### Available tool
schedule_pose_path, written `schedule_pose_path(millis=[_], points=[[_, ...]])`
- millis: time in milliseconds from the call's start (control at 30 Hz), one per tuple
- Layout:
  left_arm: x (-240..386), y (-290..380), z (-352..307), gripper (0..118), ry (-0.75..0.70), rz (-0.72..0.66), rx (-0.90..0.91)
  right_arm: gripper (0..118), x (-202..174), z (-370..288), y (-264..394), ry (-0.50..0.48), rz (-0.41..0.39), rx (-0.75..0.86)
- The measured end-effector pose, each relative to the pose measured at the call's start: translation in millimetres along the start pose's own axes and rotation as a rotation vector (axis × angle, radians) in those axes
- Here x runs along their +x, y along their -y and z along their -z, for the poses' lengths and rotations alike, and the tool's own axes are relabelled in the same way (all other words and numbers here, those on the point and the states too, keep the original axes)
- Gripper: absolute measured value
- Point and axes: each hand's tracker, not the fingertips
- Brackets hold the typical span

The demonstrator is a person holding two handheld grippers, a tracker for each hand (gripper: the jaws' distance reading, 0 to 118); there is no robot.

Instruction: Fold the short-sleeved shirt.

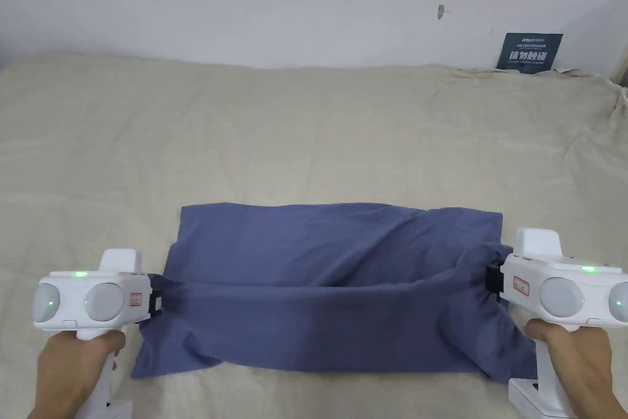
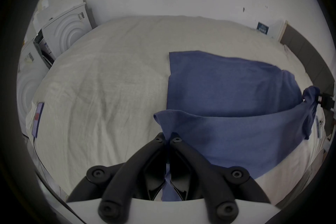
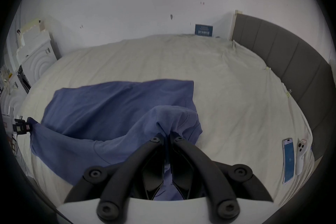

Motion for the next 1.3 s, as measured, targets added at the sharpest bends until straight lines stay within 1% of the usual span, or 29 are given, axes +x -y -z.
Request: schedule_pose_path(millis=[100,167,233,367,400,467,500,533,567,600,633,667,733,867,1067,1133,1167,1200,1233,1267,1300], points=[[5,-1,23,0,-0.017,0.021,-0.051,3,-2,26,3,0.034,-0.01,-0.075],[9,3,33,0,-0.028,0.044,-0.097,3,0,39,7,0.047,0.025,-0.138],[18,11,31,0,-0.036,0.062,-0.109,3,0,46,13,0.044,0.058,-0.17],[27,10,16,1,-0.044,0.077,-0.098,4,-6,44,21,0.056,0.055,-0.206],[28,9,13,4,-0.036,0.077,-0.105,4,-6,38,21,0.058,0.055,-0.206],[27,5,6,20,-0.011,0.062,-0.108,9,-7,30,18,0.056,0.074,-0.192],[29,4,0,38,-0.005,0.052,-0.1,20,-7,24,16,0.054,0.092,-0.183],[30,3,-6,58,0.001,0.048,-0.094,35,-4,18,13,0.041,0.105,-0.162],[32,3,-11,76,0.007,0.045,-0.089,52,-4,11,11,0.03,0.11,-0.142],[31,0,-17,96,0.011,0.045,-0.081,71,-4,2,8,0.018,0.112,-0.112],[33,-1,-24,106,0.013,0.052,-0.064,81,-5,-9,5,0.008,0.112,-0.077],[35,-1,-32,110,0.015,0.062,-0.04,87,3,-12,3,0.002,0.112,-0.049],[27,-7,-39,111,0.014,0.074,0.036,88,5,-36,-3,-0.017,0.122,0.022],[21,-11,-67,111,0.033,0.059,0.127,88,12,-84,-11,-0.053,0.132,0.154],[20,-1,-111,110,0.044,0.056,0.24,88,12,-144,-4,-0.057,0.082,0.306],[23,9,-125,107,0.05,0.061,0.287,87,12,-161,3,-0.049,0.061,0.341],[24,14,-131,101,0.051,0.07,0.312,86,11,-168,7,-0.046,0.053,0.355],[24,20,-135,88,0.049,0.079,0.334,82,10,-174,12,-0.038,0.046,0.376],[25,25,-139,75,0.05,0.084,0.333,76,9,-180,17,-0.032,0.042,0.392],[24,29,-139,59,0.052,0.084,0.333,63,9,-185,21,-0.027,0.038,0.407],[24,34,-141,36,0.059,0.086,0.34,40,8,-189,26,-0.022,0.031,0.419]])
